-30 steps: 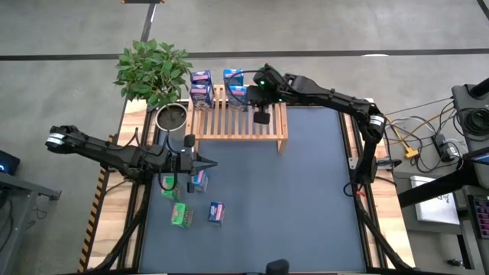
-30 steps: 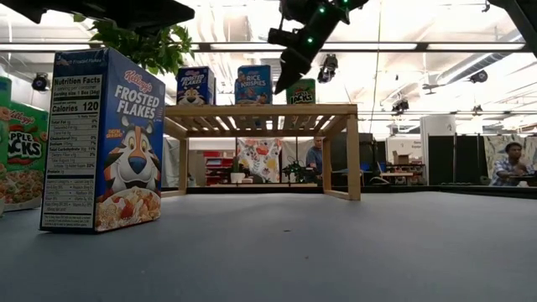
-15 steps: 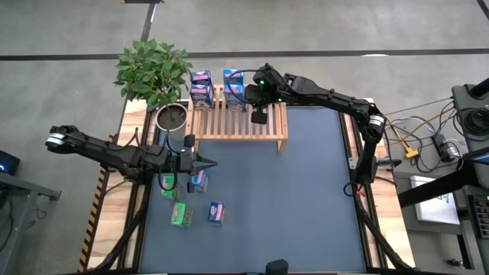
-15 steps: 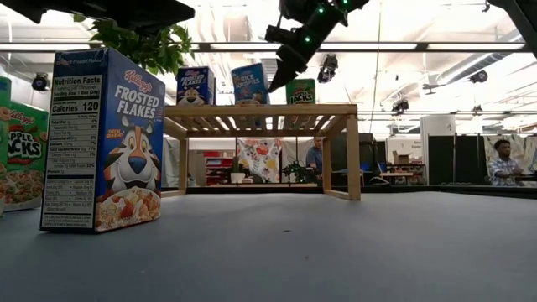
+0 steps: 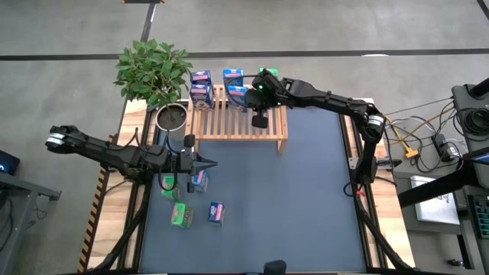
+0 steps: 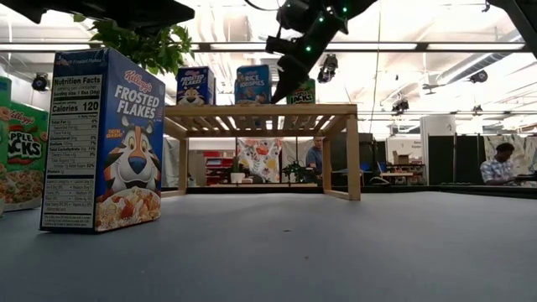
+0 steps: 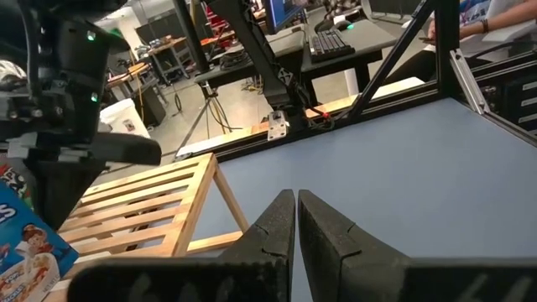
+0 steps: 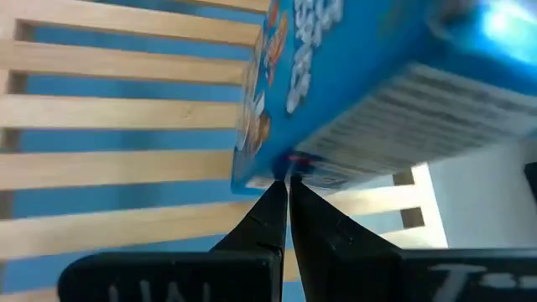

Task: Stack cereal on shelf
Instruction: Put the bottom light blue cereal box on the shelf aligned with the light blue cereal box

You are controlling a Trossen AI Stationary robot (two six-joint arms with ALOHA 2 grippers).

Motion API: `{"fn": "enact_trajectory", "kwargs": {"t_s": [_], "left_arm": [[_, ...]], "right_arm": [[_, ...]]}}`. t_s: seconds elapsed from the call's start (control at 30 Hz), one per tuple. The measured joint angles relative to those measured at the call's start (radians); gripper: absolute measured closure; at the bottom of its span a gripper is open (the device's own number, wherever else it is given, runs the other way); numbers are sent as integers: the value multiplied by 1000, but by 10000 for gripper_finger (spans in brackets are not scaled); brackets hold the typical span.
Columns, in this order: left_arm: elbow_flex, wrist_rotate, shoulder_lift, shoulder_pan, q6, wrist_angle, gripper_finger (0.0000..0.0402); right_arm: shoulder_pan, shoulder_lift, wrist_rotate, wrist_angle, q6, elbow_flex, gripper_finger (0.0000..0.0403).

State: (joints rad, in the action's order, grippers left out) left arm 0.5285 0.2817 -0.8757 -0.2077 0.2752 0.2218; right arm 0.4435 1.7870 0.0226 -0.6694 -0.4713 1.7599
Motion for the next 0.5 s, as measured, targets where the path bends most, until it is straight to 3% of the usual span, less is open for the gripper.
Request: {"fn": "enact_trajectory", "kwargs": {"t_s": [0.3,0.5], "left_arm": [[0,0,0,0,5,0,400],[0,0,0,0,5,0,400]], "right_arm": [[0,0,-4,112,-1,-43,394],[0,-1,3,66,-2,-48,394]]}}
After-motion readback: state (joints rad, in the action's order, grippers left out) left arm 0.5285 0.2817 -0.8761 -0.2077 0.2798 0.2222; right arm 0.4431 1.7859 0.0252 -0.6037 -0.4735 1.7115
